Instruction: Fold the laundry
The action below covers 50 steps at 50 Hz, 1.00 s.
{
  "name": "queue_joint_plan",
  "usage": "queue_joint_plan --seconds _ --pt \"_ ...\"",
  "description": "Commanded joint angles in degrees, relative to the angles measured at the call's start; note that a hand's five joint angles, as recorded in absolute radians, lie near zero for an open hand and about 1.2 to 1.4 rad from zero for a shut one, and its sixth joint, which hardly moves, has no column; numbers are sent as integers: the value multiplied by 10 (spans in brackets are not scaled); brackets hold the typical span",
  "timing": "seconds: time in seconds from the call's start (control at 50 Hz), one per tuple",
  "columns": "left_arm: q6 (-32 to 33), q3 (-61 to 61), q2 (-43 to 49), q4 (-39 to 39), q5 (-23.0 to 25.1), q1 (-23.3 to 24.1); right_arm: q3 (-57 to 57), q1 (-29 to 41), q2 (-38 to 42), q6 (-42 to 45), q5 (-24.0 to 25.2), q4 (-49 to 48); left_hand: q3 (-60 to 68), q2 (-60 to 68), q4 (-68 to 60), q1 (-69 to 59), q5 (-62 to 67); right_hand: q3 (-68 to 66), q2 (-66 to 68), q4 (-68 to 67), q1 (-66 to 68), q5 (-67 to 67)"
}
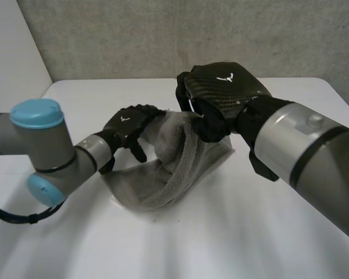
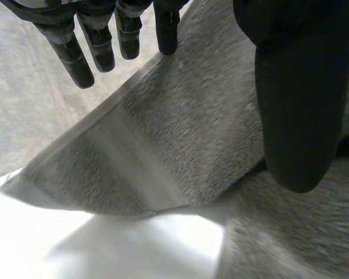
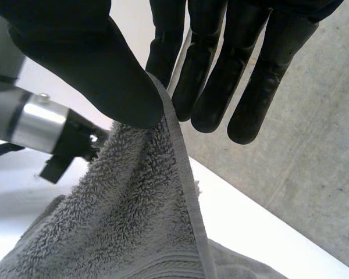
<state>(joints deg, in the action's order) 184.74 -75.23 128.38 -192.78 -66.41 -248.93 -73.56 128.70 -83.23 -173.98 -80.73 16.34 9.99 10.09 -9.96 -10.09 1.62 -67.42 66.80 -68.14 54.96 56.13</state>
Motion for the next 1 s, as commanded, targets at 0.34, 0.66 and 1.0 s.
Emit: queue_joint_plan --seconds 0.34,0.66,1.0 --pt "2 72 64 -46 -76 45 -83 -5 -82 43 0 0 34 33 -34 -33 18 -126 132 -119 250 139" --pt "20 150 52 -25 -143 53 -58 -170 -13 132 52 -3 700 699 -700 -699 684 -126 132 -119 250 139" --pt "70 441 -30 -37 -141 50 317 -192 207 167 -57 -230 700 699 -700 -699 684 -126 132 -119 250 139"
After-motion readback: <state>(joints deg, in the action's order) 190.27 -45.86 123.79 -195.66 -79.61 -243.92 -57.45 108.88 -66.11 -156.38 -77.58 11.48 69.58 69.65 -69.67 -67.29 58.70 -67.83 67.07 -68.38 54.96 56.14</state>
